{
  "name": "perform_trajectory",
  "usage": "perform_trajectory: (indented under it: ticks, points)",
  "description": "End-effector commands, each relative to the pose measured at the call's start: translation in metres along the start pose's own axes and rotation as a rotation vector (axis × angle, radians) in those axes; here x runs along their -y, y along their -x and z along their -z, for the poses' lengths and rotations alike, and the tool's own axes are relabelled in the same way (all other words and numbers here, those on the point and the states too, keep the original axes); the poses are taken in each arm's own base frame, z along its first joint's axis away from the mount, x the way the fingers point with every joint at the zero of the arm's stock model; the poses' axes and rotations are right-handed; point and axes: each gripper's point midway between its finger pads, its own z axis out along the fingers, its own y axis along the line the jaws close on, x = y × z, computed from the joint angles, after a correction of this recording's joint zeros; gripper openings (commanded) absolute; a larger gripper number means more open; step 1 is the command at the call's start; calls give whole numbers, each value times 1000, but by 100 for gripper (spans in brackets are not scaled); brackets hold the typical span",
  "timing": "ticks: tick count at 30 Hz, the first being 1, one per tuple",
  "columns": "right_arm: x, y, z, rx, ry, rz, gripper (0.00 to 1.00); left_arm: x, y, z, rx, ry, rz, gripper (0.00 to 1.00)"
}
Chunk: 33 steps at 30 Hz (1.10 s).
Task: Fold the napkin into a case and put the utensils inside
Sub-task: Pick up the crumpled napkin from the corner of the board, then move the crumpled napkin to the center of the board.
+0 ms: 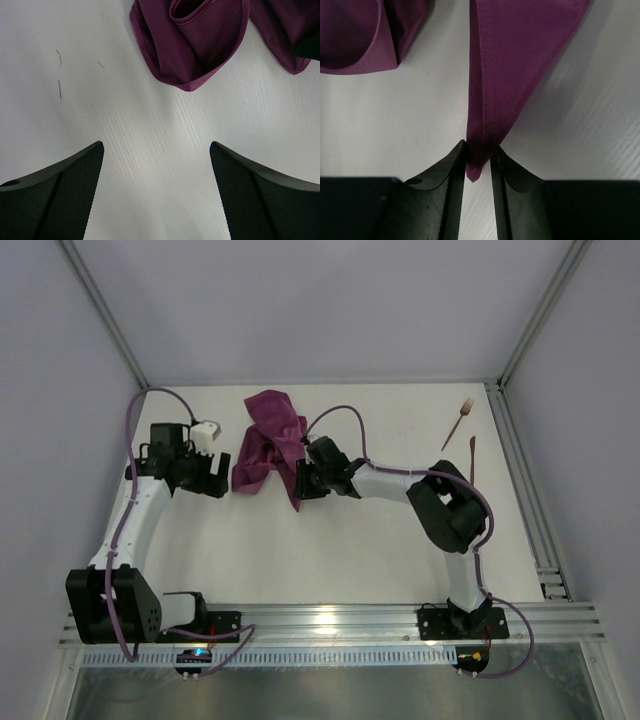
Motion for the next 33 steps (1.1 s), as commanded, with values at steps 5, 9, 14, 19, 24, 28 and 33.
perform_trajectory:
  ticks: [5, 9, 14, 19, 24, 28, 33]
  points:
    - [-58, 59, 8, 103, 130, 24, 3, 1, -4, 27, -8, 30, -15, 90]
    - [-143, 138, 72, 251, 331, 106, 3, -3, 12, 50, 38, 77, -18, 90]
    - [-238, 201, 195, 401, 622, 198, 3, -7, 48, 87, 154, 113, -15, 93]
    - [-212, 236, 279, 524, 633, 111, 3, 4, 79, 114, 245, 64, -69, 94]
    - [-99, 211, 279, 499, 491, -76, 3, 26, 80, 109, 244, -73, -105, 94]
    - [-32, 161, 270, 458, 368, -105, 3, 55, 65, 94, 194, -254, -140, 91]
    - [28, 72, 240, 298, 192, -120, 3, 90, 20, 59, 24, -384, -211, 81]
